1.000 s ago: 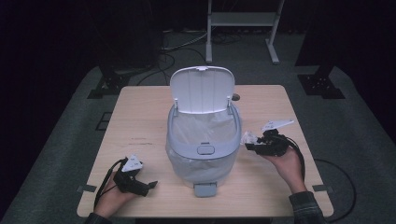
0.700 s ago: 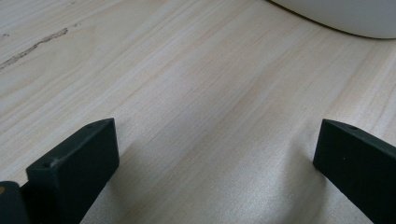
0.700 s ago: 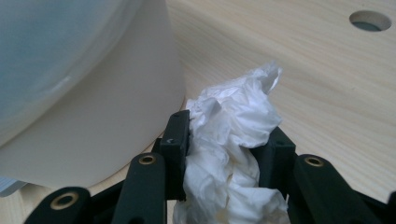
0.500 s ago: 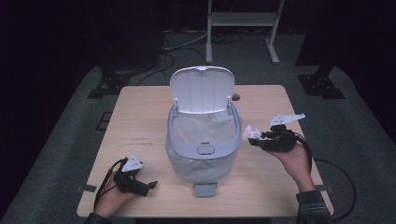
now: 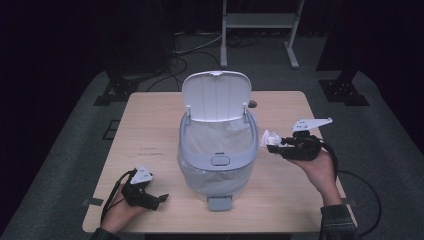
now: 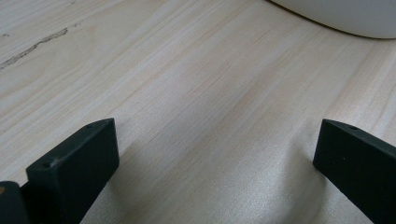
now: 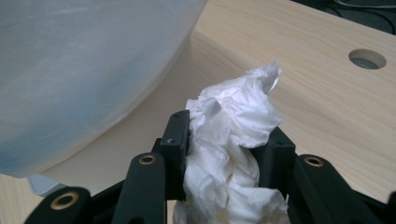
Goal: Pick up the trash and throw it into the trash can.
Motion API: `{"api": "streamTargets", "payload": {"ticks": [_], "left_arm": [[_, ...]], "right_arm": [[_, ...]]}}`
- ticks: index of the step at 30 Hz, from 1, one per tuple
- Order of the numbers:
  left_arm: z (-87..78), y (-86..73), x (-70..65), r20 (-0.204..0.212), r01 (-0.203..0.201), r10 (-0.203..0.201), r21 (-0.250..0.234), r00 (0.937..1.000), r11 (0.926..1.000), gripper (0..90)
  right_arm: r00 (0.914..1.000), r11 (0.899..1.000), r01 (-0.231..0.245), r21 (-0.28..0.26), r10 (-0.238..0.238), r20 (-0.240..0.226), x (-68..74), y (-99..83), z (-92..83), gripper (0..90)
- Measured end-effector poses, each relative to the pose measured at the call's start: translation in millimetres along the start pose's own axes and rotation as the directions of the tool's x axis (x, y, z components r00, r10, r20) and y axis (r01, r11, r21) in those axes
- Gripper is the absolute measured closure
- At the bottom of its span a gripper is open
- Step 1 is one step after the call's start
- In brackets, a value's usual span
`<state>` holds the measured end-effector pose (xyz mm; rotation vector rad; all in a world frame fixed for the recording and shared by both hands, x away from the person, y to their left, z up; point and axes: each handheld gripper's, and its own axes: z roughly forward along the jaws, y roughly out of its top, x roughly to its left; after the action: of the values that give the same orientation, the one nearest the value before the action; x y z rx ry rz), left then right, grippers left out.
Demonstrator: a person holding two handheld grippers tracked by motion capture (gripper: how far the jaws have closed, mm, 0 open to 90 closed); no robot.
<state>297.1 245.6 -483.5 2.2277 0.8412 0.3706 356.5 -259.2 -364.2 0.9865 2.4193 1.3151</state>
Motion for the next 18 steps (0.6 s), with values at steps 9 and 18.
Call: {"api": "streamTargets", "payload": {"ticks": [9,18], "left_arm": [[0.0,0.1,0.1,0.001,-0.001,0.001,0.0,1.0,1.0,0.0],[0.1,0.1,0.1,0.002,-0.002,0.002,0.0,1.0,1.0,0.0]], "right_arm": [[0.9991,0.998,0.024,-0.05,-0.025,-0.033,6.7,12.2,-19.1,60.7],[0.9948,0.99,0.056,-0.127,-0.066,-0.077,16.1,25.3,-43.4,60.6]]}}
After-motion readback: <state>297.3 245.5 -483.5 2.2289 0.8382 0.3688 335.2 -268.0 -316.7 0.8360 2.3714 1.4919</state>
